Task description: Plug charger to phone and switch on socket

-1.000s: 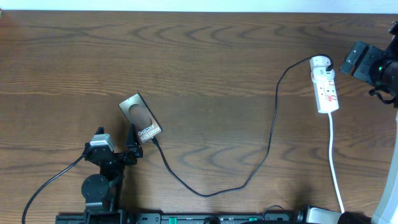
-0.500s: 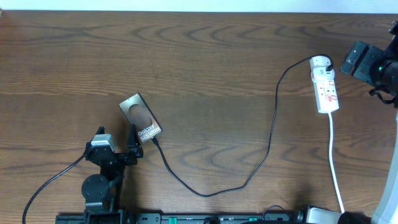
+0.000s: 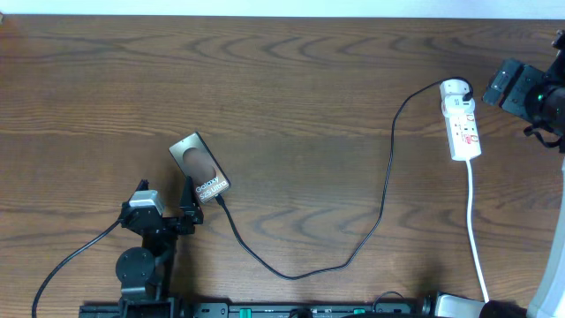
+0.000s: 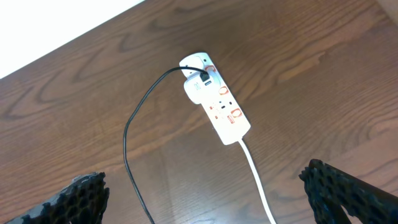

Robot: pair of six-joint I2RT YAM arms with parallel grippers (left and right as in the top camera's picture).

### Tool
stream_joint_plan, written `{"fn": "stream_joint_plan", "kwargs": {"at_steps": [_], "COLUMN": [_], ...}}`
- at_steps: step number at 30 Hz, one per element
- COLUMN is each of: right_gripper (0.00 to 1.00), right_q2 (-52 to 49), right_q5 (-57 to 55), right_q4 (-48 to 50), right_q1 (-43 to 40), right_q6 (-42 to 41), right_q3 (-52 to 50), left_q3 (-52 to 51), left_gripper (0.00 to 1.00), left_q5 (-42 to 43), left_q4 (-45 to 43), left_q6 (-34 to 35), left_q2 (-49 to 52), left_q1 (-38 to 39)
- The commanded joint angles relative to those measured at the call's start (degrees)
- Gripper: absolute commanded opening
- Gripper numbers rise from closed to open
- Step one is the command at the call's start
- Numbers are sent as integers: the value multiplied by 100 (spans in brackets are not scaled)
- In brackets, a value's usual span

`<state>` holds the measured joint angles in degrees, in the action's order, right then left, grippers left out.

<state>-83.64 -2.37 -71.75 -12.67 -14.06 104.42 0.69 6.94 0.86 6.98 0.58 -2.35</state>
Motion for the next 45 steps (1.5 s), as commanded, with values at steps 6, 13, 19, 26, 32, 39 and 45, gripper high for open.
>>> {"fn": "stream_joint_plan", "kwargs": {"at_steps": [6, 13, 19, 26, 32, 39, 45], "right_gripper": [99, 99, 99, 99, 99, 99, 99], "right_q2": [2, 2, 2, 227, 979, 2743, 4371], "right_q5": [-48, -48, -48, -181, -181, -177, -177], "right_q4": [4, 4, 4, 146, 1665, 4555, 6701], "right_q1": [35, 35, 35, 42, 354, 769, 826], "right_q6": [-70, -70, -70, -50, -48, -50, -48], "right_q3": [13, 13, 13, -13, -1062, -4144, -6878], "left_q3": [-42, -42, -42, -42, -42, -42, -42], "left_gripper": [87, 87, 87, 87, 87, 87, 87], "left_q5": [227, 227, 227, 227, 227, 227, 227], "left_q4": [256, 256, 256, 256, 256, 256, 256], "left_q6": [-96, -96, -96, -96, -96, -96, -96], "left_q2": [-35, -35, -35, -35, -35, -35, -35], "left_q1": [7, 7, 7, 7, 7, 7, 7]}}
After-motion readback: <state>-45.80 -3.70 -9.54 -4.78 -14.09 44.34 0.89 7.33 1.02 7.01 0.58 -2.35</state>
